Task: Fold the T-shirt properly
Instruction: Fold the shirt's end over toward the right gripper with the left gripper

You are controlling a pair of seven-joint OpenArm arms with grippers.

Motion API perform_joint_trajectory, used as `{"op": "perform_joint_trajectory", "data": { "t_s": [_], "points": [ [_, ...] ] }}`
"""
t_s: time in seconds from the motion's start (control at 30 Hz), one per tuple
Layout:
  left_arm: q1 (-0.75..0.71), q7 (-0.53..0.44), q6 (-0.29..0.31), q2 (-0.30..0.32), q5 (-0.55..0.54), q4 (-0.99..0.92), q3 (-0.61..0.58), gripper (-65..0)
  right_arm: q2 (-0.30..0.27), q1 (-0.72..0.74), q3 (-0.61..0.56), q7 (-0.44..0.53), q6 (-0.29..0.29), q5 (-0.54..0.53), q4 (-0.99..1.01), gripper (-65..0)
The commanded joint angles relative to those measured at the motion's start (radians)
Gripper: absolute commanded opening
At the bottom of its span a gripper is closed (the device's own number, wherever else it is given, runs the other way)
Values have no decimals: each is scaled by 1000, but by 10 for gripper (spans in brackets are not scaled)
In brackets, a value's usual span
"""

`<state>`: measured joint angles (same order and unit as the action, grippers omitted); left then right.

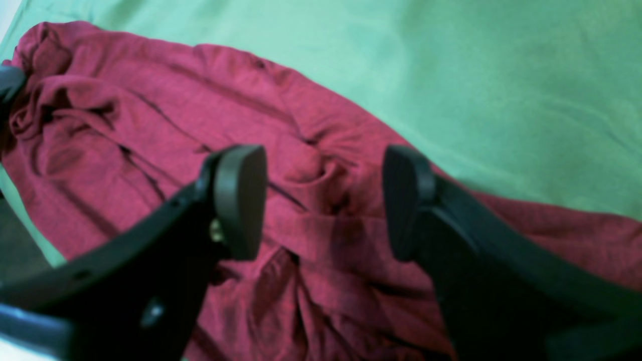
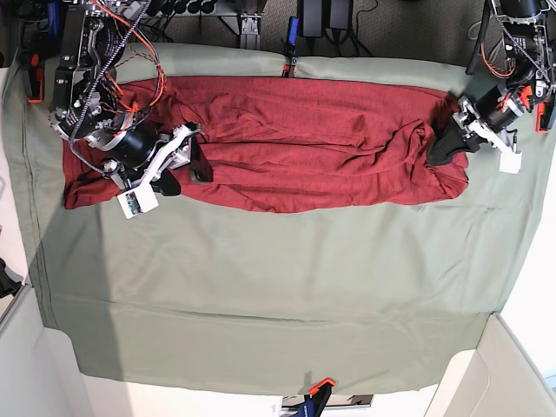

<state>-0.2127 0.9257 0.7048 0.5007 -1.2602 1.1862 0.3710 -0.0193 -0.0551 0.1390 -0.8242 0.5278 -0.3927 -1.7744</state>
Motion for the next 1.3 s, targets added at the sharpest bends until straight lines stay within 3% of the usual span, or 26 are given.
{"op": "perform_joint_trajectory", "data": {
  "t_s": [0.0,0.17,0.33,0.53,0.83,1.0,1.13,1.27],
  "points": [
    [-3,34,-7,-3,42,7,-10,-389,-2,13,1,20,3,-19,-19,-281],
    [-3,-17,-7,-29,147,8,-10,-650,-2,13,1,24,3,-19,-19,-281],
    [3,-115,-7,-26,224,17,8,-650,-2,13,1,24,3,-19,-19,-281],
    [87,-167,-7,-24,376,48,127,-650,-3,13,1,24,3,-19,-19,-281],
    [181,-273,-7,88,546,49,133,-650,-3,13,1,39,3,-19,-19,-281],
    [227,-282,-7,135,606,49,133,-650,-2,13,1,39,3,-19,-19,-281],
    [223,-262,-7,147,575,76,132,-650,-2,13,1,40,3,-19,-19,-281],
    [141,-255,-7,142,507,232,110,-650,-3,13,1,40,3,-19,-19,-281]
  ]
}}
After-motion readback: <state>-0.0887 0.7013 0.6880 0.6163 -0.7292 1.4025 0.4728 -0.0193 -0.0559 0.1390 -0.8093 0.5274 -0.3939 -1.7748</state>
